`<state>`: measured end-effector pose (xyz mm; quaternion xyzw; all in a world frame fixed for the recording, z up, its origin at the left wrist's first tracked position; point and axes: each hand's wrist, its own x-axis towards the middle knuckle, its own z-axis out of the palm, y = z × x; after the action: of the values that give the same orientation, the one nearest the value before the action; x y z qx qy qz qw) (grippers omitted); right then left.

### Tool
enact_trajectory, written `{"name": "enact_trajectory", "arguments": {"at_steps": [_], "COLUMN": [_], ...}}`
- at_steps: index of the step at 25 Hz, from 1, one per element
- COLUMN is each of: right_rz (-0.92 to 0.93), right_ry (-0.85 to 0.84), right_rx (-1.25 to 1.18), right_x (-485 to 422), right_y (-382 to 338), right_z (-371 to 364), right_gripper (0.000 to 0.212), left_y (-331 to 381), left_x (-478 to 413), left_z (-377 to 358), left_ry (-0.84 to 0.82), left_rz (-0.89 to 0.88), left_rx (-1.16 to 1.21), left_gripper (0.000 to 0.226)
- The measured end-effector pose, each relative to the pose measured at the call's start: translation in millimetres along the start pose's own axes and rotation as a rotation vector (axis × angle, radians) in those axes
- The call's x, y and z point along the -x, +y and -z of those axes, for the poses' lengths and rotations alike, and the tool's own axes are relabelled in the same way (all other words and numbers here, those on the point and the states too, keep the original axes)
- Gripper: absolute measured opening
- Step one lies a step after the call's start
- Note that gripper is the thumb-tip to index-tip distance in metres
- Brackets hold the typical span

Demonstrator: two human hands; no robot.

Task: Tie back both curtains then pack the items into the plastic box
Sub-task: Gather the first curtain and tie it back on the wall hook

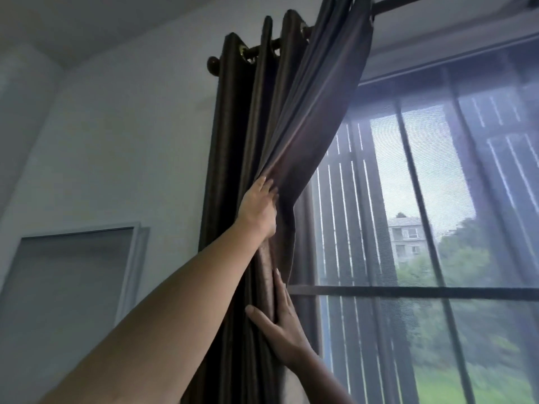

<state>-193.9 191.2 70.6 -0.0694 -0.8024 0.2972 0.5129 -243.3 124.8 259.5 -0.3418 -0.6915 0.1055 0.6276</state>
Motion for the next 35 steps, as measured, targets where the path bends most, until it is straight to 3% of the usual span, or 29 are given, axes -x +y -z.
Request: {"name": "enact_trajectory", "arguments": {"at_steps": [4,11,15,17,20,24,27,31,35], "right_rz": [-0.012,-0.027,-0.021,-0.019,-0.083,-0.082,-0.053,-0.055,-0.069], "right_ry": [0.011,-0.115,-0.09,-0.023,0.13,0.18,0.106,0.034,-0.019], "right_rx": [0.025,0.064,0.138,0.163,0.215,0.262,0.194,0.195,0.163], "right_x": [-10.8,-24.6,-20.7,-18.1,-20.9,-25.9,-33.6,-49.1,-61.2], "right_y": [-4.7,-11.9,-11.8,-12.9,-11.2,-1.4,0.7,-7.3,-15.2], "right_z": [-39.7,-97.3,-107.6,-106.7,-100.2,-96.7,-103.7,-124.5,-148.9], "right_gripper": [0.102,0.1,0.099,0.093,0.104,0.115,0.118,0.124,0.125], "left_y": [-22.1,-58.1,-60.4,-57.1,-55.1,-47.6,-42.4,-52.6,-72.0], "left_x": [6.1,23.5,31.5,34.3,36.3,30.9,27.3,29.4,32.2], "left_z": [-31.2,-91.5,-95.7,-94.3,-92.2,-97.4,-100.8,-110.6,-130.1], "left_ry": [0.002,0.07,0.34,0.467,0.29,0.129,0.121,0.245,0.214], "left_rz": [-0.009,0.006,-0.038,0.071,0.266,0.266,0.274,0.234,0.286], "left_rx": [0.028,0.1,0.355,0.549,0.962,1.238,1.201,1.108,1.089], "left_gripper": [0.062,0.056,0.043,0.046,0.068,0.077,0.079,0.075,0.068]}}
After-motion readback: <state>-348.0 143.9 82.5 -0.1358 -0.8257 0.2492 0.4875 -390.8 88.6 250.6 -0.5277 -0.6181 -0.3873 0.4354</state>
